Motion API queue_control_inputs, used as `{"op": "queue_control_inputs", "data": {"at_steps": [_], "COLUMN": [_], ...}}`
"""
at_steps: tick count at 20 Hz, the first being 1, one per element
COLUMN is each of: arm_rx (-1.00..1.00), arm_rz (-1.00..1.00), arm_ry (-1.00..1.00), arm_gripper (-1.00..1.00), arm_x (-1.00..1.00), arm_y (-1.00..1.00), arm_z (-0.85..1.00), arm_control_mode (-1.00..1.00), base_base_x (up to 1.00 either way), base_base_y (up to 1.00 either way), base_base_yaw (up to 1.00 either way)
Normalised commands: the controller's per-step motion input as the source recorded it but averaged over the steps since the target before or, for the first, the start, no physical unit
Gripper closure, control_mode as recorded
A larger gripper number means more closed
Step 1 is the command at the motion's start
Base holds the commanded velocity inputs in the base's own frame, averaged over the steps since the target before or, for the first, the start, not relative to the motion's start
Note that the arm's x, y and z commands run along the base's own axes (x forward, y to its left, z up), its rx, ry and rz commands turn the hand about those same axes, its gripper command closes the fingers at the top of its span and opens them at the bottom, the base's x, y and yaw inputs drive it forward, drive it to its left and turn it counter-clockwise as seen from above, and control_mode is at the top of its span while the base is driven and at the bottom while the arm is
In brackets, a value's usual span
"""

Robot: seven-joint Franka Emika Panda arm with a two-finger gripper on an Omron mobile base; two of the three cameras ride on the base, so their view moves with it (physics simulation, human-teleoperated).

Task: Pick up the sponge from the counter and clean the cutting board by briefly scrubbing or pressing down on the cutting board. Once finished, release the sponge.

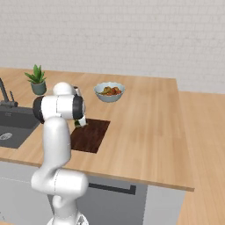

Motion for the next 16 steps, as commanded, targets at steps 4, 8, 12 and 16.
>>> {"op": "queue_control_inputs", "data": {"at_steps": [4,8,12,16], "arm_rx": [0.00,0.00,-0.01,-0.05], "arm_rz": [0.00,0.00,-0.03,-0.11], "arm_ry": [-0.03,-0.01,0.00,-0.05], "arm_gripper": [1.00,1.00,1.00,1.00], "arm_x": [0.49,0.27,-0.01,-0.12], "arm_y": [0.00,-0.11,-0.02,-0.01], "arm_z": [-0.15,-0.14,-0.10,0.01], "arm_control_mode": [-1.00,-1.00,-1.00,-1.00], "base_base_x": [0.00,0.00,0.00,0.00], "base_base_y": [0.00,0.00,0.00,0.00], "base_base_yaw": [0.00,0.00,0.00,0.00]}}
